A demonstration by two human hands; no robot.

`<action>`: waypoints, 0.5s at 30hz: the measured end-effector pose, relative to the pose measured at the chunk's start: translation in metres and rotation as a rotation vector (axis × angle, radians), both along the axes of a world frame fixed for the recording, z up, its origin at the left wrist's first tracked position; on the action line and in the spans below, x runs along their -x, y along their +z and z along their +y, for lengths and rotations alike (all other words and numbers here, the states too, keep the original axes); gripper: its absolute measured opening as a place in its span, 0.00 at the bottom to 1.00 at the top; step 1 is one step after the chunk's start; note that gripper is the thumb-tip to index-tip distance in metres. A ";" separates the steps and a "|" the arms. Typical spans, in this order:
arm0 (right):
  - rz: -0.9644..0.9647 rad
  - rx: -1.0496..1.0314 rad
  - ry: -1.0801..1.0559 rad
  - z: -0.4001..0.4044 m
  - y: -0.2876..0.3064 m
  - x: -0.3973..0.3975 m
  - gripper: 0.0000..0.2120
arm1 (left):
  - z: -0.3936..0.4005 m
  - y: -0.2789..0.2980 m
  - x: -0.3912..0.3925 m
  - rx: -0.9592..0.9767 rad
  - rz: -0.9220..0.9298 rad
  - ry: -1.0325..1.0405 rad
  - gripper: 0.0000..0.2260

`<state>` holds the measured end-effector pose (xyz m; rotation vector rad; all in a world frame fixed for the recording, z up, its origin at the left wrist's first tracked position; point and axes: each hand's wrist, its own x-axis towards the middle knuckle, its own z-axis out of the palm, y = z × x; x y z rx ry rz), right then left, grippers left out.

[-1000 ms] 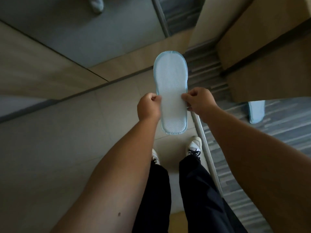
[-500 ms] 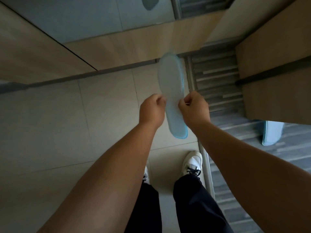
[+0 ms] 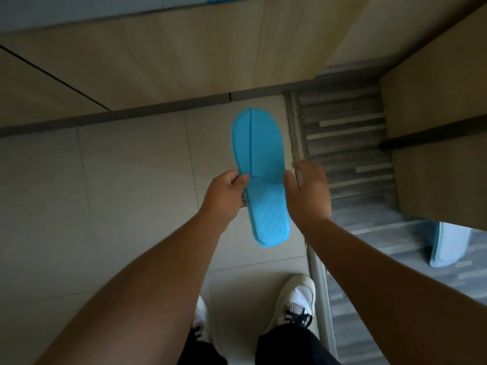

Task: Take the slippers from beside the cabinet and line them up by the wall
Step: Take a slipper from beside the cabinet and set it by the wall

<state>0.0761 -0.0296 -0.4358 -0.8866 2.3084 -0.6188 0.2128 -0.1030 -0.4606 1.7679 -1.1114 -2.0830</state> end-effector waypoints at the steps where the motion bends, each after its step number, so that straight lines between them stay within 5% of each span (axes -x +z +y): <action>1: -0.065 -0.093 -0.067 -0.005 -0.014 0.012 0.18 | -0.003 -0.009 0.001 -0.002 0.006 -0.007 0.08; 6: -0.399 -0.170 -0.132 -0.035 -0.075 0.046 0.06 | -0.019 -0.061 0.025 0.013 -0.017 0.024 0.06; 15: -0.152 -0.171 -0.033 -0.080 -0.148 0.092 0.05 | -0.059 -0.142 0.072 0.426 -0.427 -0.280 0.15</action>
